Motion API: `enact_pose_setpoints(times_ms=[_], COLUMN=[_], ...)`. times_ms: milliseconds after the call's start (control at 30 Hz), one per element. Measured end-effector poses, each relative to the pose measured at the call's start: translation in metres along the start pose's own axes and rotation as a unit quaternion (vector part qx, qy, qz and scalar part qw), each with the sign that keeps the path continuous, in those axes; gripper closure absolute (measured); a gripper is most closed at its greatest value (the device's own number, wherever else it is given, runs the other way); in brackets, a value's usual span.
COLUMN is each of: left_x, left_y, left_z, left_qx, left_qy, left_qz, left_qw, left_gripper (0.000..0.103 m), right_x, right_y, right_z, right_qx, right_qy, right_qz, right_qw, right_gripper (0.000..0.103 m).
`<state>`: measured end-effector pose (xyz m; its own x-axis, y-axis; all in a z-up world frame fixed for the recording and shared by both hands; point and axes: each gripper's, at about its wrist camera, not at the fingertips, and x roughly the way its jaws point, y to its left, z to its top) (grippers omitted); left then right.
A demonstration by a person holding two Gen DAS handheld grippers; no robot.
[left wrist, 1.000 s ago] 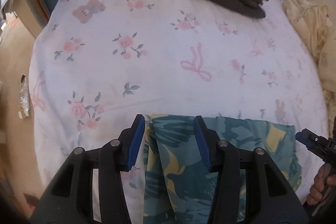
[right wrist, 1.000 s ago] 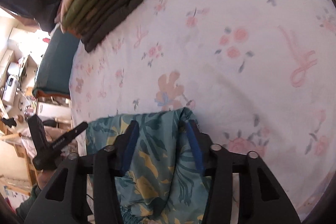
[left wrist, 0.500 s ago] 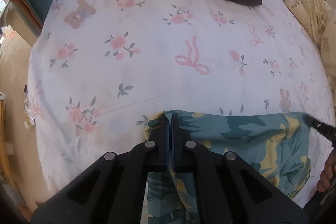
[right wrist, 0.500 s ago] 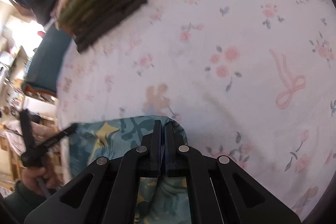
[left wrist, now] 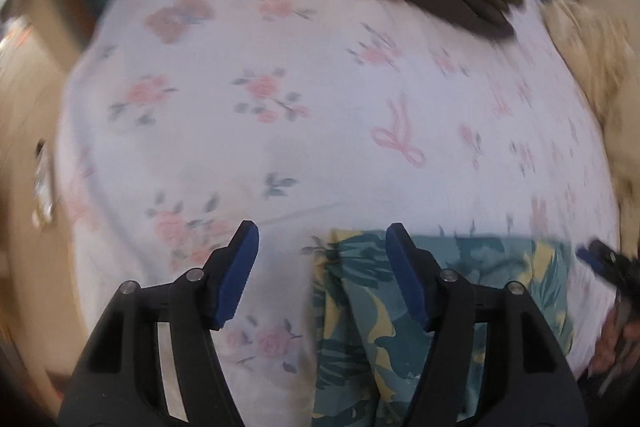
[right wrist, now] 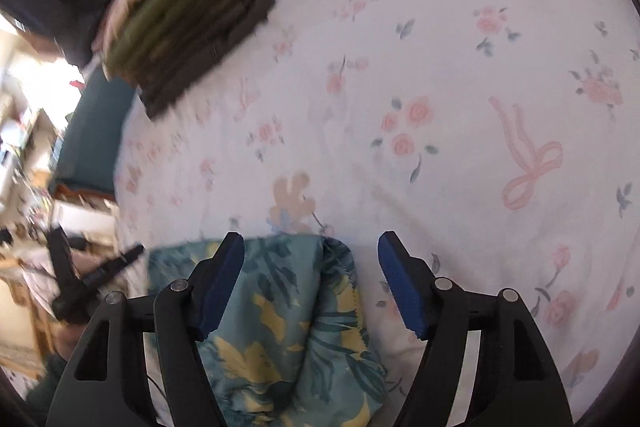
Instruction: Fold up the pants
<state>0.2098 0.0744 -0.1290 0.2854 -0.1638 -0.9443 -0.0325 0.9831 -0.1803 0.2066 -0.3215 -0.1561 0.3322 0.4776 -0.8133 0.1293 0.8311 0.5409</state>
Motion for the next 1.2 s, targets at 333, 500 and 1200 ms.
enact_pose_setpoints(times_ms=[333,500,1200], left_x=[0.037,0.042,-0.054], left_y=[-0.033,-0.056,-0.112], left_z=[0.008,0.006,-0.021], left_qx=[0.122,0.194,0.359], left_qy=[0.046,0.088,-0.171], left_qz=[-0.031,-0.052,-0.017], left_qw=[0.991,0.9756,0.9172], left_gripper=[0.06,0.083,0.1], right_x=[0.046,0.055,-0.037], right_y=[-0.003,0.012,0.05], right_z=[0.003,0.0,-0.013], right_qx=[-0.03,-0.062,-0.286], right_qy=[0.076,0.098,-0.082], right_qz=[0.037,0.054,-0.025], right_qw=[0.996,0.992,0.954], right_gripper=[0.033,0.072,0.097])
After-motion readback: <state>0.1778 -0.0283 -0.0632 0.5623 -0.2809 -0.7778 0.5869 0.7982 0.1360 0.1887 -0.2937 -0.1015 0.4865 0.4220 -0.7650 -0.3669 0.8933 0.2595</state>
